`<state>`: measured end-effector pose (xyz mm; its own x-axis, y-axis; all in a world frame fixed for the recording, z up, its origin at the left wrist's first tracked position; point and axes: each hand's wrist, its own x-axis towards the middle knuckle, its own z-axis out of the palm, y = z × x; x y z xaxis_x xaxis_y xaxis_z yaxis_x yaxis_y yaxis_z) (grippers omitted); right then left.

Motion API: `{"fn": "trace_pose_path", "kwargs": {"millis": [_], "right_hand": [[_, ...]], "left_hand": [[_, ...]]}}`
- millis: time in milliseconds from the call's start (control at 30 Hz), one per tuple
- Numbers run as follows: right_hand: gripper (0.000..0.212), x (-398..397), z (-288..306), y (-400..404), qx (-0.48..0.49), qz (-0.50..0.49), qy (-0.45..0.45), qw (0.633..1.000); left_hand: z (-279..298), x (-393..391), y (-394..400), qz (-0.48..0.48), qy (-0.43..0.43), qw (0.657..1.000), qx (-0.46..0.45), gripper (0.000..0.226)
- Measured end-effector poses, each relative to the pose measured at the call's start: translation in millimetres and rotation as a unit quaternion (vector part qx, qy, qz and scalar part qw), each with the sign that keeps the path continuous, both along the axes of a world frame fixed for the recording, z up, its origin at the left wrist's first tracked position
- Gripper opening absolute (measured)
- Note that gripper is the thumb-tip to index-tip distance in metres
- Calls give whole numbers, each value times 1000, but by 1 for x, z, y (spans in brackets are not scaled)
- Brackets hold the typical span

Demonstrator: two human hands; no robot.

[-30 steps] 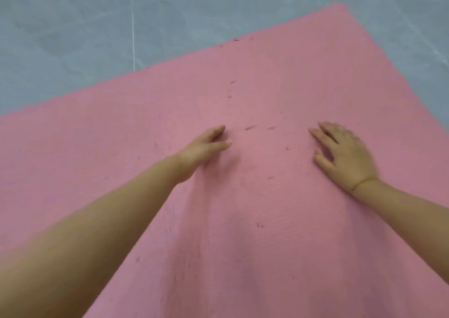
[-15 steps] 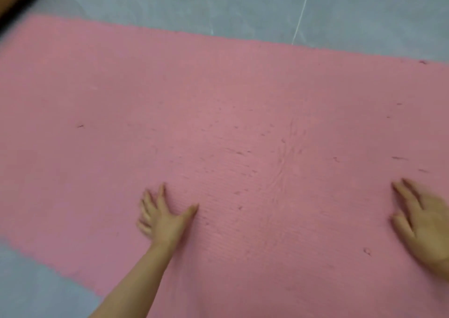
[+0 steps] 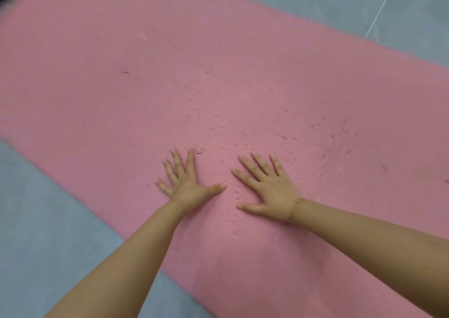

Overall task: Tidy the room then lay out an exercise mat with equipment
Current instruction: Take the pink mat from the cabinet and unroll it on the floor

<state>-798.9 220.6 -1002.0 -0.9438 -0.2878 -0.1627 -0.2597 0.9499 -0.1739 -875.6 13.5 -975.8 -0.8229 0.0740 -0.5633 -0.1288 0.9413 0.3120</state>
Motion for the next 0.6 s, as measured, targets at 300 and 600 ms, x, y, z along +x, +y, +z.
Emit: {"fn": "trace_pose_path", "kwargs": {"millis": [300, 600], "right_hand": [[82, -36, -2, 4, 12, -35, 20, 999], [81, -41, 2, 2, 12, -36, 13, 999]], "left_hand": [[-5, -49, 7, -38, 15, 999, 11, 131], [-2, -52, 5, -44, 12, 999, 10, 129]]}}
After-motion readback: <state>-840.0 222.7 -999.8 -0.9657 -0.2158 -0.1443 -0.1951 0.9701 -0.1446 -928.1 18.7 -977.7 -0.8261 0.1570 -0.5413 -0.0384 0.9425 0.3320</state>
